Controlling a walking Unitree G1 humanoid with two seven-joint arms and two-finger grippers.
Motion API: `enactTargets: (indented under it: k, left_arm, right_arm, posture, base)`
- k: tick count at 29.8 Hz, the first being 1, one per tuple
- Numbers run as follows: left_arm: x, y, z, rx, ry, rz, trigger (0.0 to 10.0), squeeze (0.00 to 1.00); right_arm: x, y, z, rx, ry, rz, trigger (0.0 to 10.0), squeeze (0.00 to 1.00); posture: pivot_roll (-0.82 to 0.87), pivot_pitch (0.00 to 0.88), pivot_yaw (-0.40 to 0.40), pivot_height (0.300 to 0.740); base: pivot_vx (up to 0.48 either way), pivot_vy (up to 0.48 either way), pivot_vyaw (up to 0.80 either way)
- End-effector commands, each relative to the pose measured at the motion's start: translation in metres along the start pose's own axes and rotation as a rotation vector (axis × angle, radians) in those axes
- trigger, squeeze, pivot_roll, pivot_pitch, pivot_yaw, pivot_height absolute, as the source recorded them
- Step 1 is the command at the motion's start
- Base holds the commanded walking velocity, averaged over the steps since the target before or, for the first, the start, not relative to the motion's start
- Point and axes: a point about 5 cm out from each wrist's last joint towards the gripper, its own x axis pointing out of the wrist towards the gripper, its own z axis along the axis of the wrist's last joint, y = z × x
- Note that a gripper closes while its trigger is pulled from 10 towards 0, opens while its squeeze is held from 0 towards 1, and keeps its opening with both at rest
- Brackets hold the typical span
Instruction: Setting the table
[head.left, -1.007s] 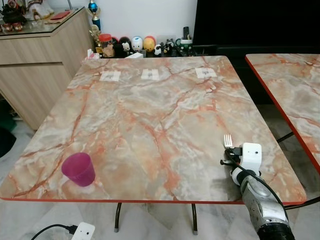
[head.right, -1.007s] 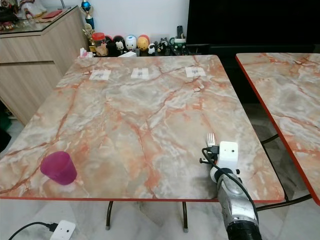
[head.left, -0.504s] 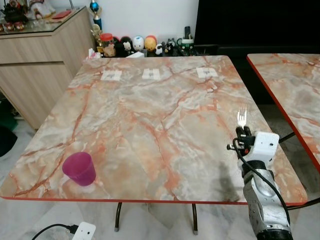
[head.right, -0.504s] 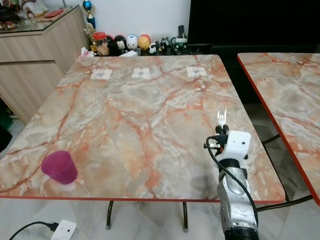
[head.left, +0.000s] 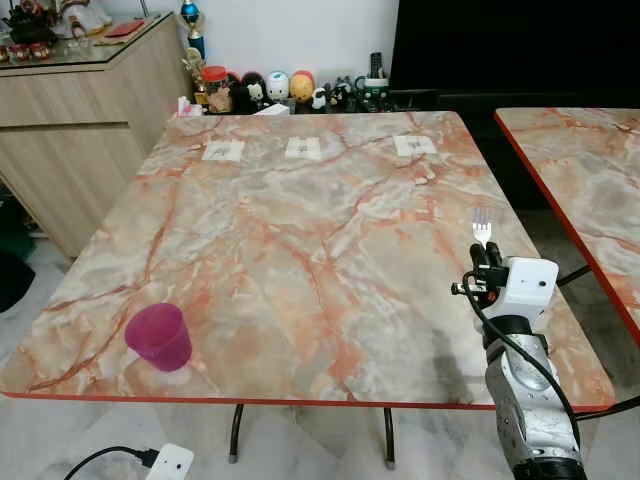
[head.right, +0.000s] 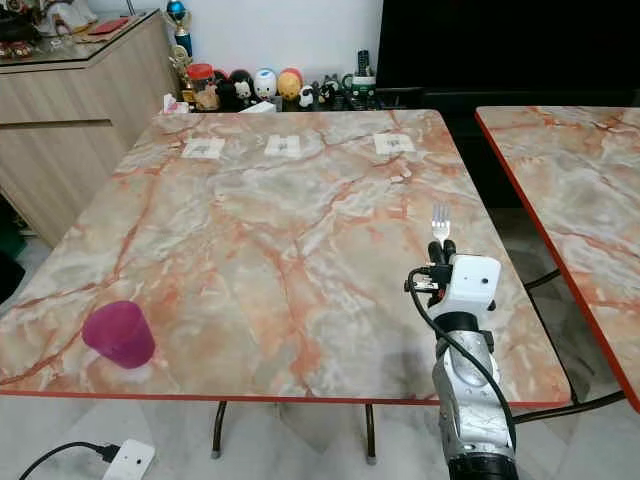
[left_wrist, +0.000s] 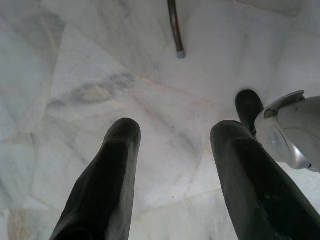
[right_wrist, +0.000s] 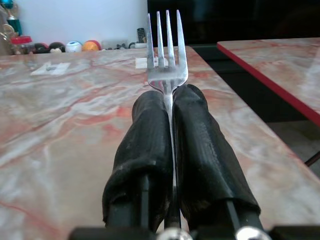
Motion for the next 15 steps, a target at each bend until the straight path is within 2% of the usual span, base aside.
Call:
enactTargets:
  k: [1, 15]
  left_arm:
    - [-0.0002, 0.0001, -0.0005, 0.013, -0.001, -0.003, 10.0, 0.0]
    - [0.0015, 0.0007, 0.0076, 0.023, -0.024, -0.006, 10.0, 0.0]
  right_arm:
    - [-0.0014, -0.0031, 0.005, -0.02, -0.025, -0.007, 10.0, 0.0]
    - [-0.0012, -0.009, 0.0066, -0.037, -0.031, -0.027, 10.0, 0.0]
  posture:
    - [0.05, 0.002, 0.024, 0.74]
    - [0.04, 0.0, 0.037, 0.74]
  base:
    - [0.0, -0.379, 0.0]
    - [0.0, -0.44, 0.0]
